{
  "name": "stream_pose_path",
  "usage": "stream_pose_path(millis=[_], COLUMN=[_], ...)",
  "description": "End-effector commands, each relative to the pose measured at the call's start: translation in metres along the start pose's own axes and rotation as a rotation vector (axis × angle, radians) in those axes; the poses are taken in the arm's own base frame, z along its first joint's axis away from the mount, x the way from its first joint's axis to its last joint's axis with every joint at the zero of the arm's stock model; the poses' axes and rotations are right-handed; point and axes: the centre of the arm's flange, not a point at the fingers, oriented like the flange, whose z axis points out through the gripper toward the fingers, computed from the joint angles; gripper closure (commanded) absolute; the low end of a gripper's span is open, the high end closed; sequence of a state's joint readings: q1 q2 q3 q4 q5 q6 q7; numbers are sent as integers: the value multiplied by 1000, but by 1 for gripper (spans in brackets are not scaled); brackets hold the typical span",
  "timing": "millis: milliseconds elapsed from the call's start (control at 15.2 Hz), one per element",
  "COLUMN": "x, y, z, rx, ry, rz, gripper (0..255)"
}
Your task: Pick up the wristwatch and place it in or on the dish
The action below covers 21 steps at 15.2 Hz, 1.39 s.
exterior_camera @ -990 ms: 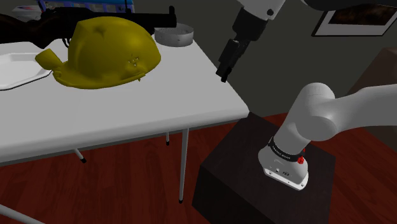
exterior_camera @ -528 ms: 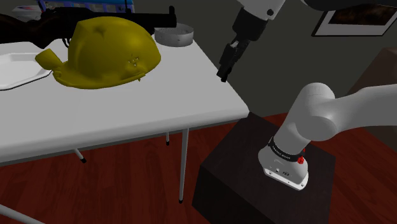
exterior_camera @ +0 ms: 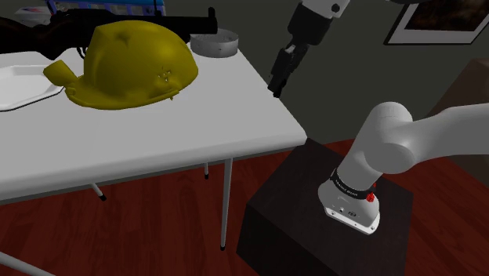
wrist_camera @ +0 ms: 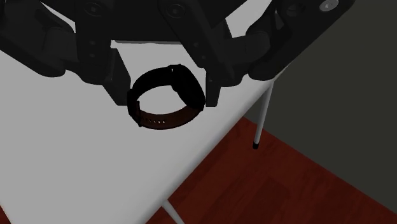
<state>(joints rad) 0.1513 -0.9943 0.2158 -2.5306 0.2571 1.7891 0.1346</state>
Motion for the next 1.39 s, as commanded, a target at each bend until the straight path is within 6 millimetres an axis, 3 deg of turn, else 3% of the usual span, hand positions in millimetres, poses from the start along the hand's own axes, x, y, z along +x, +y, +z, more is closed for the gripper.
stream_pose_path(millis=[0, 1254, 1320], x=[3, 25, 37], y=[-1, -11, -5], z=[-10, -106, -104], rx=[0, 0, 0], ry=[0, 0, 0], rz=[0, 0, 0], gripper=[255, 255, 255])
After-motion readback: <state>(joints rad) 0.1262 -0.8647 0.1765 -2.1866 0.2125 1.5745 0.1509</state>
